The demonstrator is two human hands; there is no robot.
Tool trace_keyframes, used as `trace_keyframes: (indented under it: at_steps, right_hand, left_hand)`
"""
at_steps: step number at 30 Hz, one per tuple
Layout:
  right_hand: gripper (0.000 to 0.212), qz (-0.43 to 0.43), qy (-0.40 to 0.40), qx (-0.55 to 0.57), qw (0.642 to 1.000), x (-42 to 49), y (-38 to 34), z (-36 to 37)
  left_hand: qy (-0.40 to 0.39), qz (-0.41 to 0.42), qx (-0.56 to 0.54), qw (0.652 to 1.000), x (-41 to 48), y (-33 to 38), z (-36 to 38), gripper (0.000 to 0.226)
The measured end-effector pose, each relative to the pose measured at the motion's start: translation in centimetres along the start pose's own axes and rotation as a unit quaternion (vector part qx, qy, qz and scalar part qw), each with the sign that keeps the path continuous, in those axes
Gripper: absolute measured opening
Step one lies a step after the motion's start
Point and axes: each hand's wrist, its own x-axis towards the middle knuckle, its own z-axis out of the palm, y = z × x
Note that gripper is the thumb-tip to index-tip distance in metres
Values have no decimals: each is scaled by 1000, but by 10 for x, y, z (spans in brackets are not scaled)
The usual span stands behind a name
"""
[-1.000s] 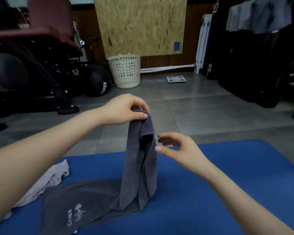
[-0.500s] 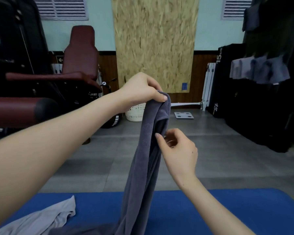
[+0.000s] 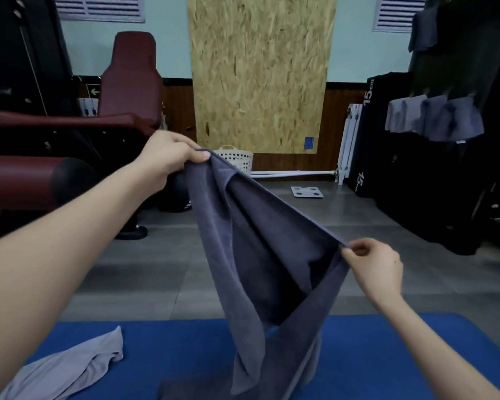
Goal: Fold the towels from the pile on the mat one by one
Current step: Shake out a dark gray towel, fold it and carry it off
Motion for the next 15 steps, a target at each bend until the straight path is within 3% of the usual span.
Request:
trace_keyframes:
  at_steps: [3,6,8,10,12,15]
  right_hand:
    - [13,-24,55,-37,998,26,1,-26]
    - [16,-73,134,1,988,57,-33,-63]
    - [17,-109,139,13,984,64,-46,-77]
    - [15,-128,77,-3,989,56,-34,-73]
    - [12,-126,-36,-27,991,44,-2,-58]
    - [9,-107,-221,-68,967,20,44,-40]
  left_hand:
    - [35,-35,-38,998,5,-21,-3,15]
    - [66,-44,-74,994,7,-35,-4,12]
    - [73,-60,-83,992,4,-44,-7,10]
    - [39,-88,-68,993,-7,-61,-12,9]
    - [-28,-122,-42,991,-25,-88,-16,6]
    - [-128,-165,18,978,-58,-125,-25,8]
